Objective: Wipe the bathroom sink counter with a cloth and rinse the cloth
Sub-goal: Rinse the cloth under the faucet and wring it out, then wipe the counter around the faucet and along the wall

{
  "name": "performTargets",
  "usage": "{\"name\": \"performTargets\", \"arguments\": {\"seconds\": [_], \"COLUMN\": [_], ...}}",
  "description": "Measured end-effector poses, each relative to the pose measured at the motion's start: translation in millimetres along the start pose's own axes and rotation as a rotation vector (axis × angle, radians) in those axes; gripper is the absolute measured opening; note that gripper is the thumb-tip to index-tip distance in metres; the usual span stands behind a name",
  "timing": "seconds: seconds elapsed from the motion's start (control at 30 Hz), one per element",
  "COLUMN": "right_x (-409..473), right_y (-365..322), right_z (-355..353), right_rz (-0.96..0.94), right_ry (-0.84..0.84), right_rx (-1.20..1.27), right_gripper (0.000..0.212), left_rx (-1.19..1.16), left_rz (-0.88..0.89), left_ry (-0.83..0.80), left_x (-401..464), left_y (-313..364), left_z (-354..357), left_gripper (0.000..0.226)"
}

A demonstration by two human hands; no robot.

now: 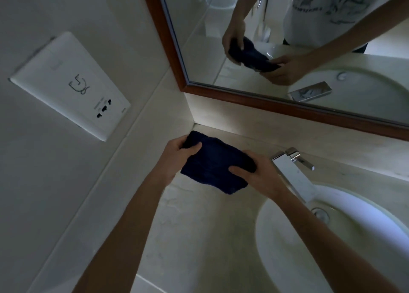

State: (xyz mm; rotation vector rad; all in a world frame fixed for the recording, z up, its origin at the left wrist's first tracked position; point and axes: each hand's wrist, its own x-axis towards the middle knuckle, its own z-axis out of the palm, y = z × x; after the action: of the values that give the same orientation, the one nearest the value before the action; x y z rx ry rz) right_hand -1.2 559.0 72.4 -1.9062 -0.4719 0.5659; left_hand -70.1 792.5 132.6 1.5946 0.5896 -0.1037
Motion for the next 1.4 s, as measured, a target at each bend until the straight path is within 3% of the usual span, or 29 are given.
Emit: {"name": "performTargets", "arguments": {"seconds": [0.1, 0.17, 0.23, 0.3, 0.4, 0.5, 0.57, 0.67, 0.83, 1.17, 1.27, 1.4], "right_x": [23, 53, 87, 111, 114, 91, 75, 53, 26, 20, 7, -10], "right_y": [-5, -11, -21, -24, -12, 9, 22, 35, 59, 63, 67, 72], "right_z": [0, 1, 0, 0, -1, -3, -8, -20, -33, -29, -34, -39], "right_rz": [0.068, 0.084, 0.118, 0.173, 0.153, 0.012, -0.058, -0.199, -0.333, -0.304, -0.233, -0.209], "right_ry": [0.065, 0.087, 0.066, 0.065, 0.165, 0.277, 0.331, 0.387, 0.304, 0.352, 0.382, 0.281], "right_rx": [0.064, 0.003, -0.216, -0.493, -0.603, -0.602, -0.565, -0.634, -0.766, -0.907, -0.925, -1.057], "right_gripper": [0.033, 0.034, 0.050, 0.069, 0.062, 0.026, 0.020, 0.021, 0.035, 0.024, 0.031, 0.047], "left_rx": [0.063, 0.276, 0.612, 0.833, 0.971, 0.976, 1.026, 1.189, 1.365, 1.456, 1.448, 1.466], "left_rz": [0.050, 0.158, 0.286, 0.410, 0.402, 0.358, 0.385, 0.423, 0.490, 0.445, 0.400, 0.338], "left_ry": [0.149, 0.255, 0.402, 0.484, 0.404, 0.303, 0.227, 0.160, 0.117, 0.047, 0.036, 0.024], "left_x": [27, 54, 77, 88, 93, 105, 122, 154, 187, 164, 143, 110], "left_y": [-10, -13, -18, -30, -59, -87, -95, -98, -114, -132, -139, -153], "left_z": [0, -2, -2, 1, 15, 24, 32, 41, 29, 5, 3, -4], "left_gripper": [0.010, 0.022, 0.049, 0.052, 0.035, 0.041, 0.053, 0.066, 0.069, 0.072, 0.075, 0.079]}}
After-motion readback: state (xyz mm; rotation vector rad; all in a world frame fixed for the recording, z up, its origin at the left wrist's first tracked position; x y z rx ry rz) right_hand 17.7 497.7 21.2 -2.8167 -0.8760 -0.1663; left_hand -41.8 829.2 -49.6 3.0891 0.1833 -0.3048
